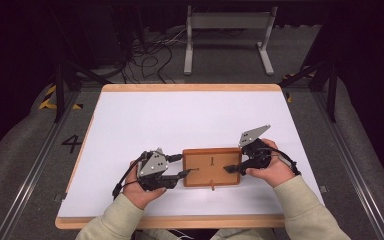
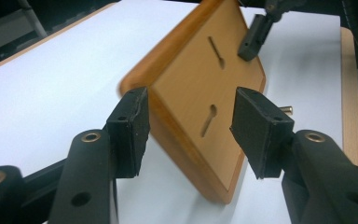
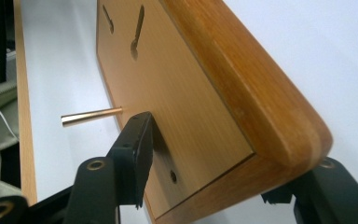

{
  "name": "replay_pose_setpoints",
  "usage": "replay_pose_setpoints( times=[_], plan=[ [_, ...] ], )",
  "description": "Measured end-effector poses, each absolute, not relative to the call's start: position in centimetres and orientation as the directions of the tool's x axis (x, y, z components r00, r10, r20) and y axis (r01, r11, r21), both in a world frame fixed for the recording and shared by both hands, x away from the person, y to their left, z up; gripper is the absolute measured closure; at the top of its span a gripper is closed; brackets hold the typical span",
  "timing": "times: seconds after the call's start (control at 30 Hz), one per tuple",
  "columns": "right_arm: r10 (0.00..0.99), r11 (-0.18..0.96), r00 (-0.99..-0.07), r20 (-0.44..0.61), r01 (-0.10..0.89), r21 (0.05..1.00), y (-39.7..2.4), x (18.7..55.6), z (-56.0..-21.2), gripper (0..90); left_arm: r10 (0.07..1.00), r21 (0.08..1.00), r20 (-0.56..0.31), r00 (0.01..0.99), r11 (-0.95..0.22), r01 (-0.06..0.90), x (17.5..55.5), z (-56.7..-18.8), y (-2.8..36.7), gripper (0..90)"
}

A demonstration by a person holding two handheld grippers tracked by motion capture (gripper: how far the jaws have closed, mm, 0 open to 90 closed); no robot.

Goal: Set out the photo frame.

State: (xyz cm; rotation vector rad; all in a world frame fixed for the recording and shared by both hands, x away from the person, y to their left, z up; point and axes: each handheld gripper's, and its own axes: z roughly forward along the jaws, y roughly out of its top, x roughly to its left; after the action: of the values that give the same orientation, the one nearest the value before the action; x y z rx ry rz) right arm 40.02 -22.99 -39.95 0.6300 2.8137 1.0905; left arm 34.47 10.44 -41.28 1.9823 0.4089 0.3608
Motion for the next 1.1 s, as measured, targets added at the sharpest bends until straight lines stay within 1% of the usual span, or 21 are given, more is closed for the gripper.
replay_pose_setpoints(
  times=[0.03, 0.2, 0.43, 0.6, 0.63, 0.7, 0.73, 0.87, 1.1],
  plan=[
    [0.394, 0.666, -0.915, 0.091, 0.352, 0.657, -23.0, 40.0, -40.0, 45.6, 0.436, 0.904, 0.072, 0.897, -0.408, 0.126, 34.5, -41.3, 10.4, 46.6],
    [0.364, 0.708, -0.931, 0.012, 0.285, 0.646, -22.9, 39.0, -39.5, 47.3, 0.461, 0.916, 0.046, 0.886, -0.373, 0.147, 34.6, -41.1, 12.0, 45.9],
    [0.326, 0.754, -0.942, -0.080, 0.208, 0.623, -22.7, 37.5, -39.1, 50.4, 0.518, 0.923, 0.012, 0.855, -0.334, 0.189, 35.2, -41.3, 14.3, 44.2],
    [0.305, 0.775, -0.944, -0.128, 0.168, 0.609, -22.6, 36.7, -38.9, 52.4, 0.548, 0.921, 0.000, 0.836, -0.326, 0.213, 35.5, -41.7, 15.5, 44.0],
    [0.291, 0.786, -0.943, -0.159, 0.141, 0.602, -22.6, 36.1, -38.9, 53.5, 0.558, 0.919, 0.004, 0.830, -0.329, 0.216, 35.6, -41.8, 15.8, 43.8],
    [0.282, 0.791, -0.943, -0.176, 0.125, 0.599, -22.6, 35.7, -38.8, 54.9, 0.597, 0.912, 0.012, 0.802, -0.335, 0.235, 36.2, -42.4, 16.5, 43.6],
    [0.282, 0.791, -0.943, -0.176, 0.125, 0.599, -22.6, 35.7, -38.8, 54.9, 0.597, 0.912, 0.012, 0.802, -0.335, 0.235, 36.2, -42.4, 16.5, 43.4],
    [0.263, 0.799, -0.943, -0.203, 0.095, 0.594, -22.7, 34.7, -38.8, 57.8, 0.647, 0.902, -0.007, 0.762, -0.326, 0.284, 37.1, -43.3, 17.6, 42.9],
    [0.212, 0.831, -0.944, -0.252, 0.039, 0.555, -22.4, 33.8, -38.7, 61.1, 0.675, 0.895, -0.020, 0.738, -0.317, 0.314, 37.6, -43.8, 18.3, 42.1]
  ],
)
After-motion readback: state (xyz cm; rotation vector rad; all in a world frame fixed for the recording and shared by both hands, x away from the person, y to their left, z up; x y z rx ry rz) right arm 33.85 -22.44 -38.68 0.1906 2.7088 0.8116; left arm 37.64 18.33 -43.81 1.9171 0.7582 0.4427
